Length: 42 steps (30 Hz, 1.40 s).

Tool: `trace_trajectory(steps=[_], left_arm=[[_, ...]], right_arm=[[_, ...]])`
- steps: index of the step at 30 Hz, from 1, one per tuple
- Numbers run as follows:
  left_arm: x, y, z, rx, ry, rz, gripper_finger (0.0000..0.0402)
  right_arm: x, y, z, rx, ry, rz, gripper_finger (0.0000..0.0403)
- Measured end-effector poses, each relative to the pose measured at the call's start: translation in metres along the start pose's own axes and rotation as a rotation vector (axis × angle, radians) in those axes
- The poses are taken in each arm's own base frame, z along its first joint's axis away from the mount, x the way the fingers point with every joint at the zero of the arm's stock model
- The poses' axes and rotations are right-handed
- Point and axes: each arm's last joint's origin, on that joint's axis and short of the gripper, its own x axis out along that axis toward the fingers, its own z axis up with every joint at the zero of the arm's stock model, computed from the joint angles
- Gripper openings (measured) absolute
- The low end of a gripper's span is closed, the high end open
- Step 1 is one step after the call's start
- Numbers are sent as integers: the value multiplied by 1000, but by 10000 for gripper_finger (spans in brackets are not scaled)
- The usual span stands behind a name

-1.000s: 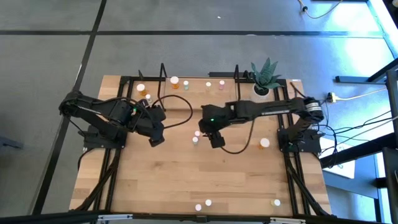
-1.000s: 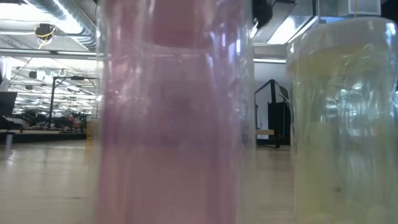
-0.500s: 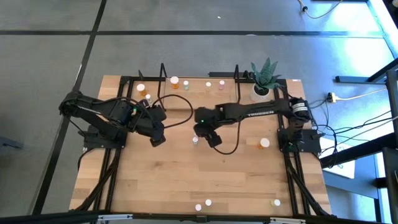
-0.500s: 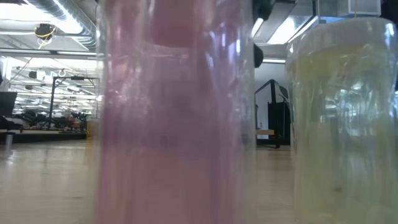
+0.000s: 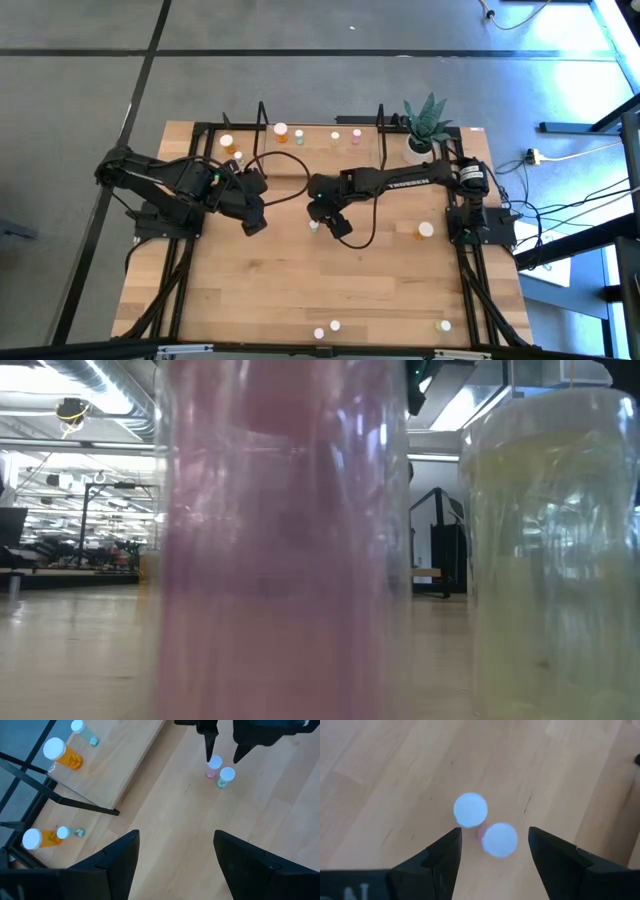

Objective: Pick and place medicine bottles onto shelf by color
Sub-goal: Put the left pink pill bottle on the shelf aligned with the other pink pill bottle

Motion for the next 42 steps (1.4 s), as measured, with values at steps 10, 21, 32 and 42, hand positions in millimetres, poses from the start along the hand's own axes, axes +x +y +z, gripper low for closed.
trace_trajectory(steps=[10, 21, 32, 42], left_arm=[[0, 0, 0, -1, 0, 0, 248], [0, 0, 0, -1, -1, -1, 248], [0, 0, 0, 1, -1, -1, 248], [0, 0, 0, 1, 4, -7, 248]], right_arm=[[15, 0, -5, 9, 27, 16, 232], [14, -3, -6, 18, 25, 17, 232], [15, 0, -5, -17, 25, 20, 232], [9, 0, 3, -73, 16, 11, 232]])
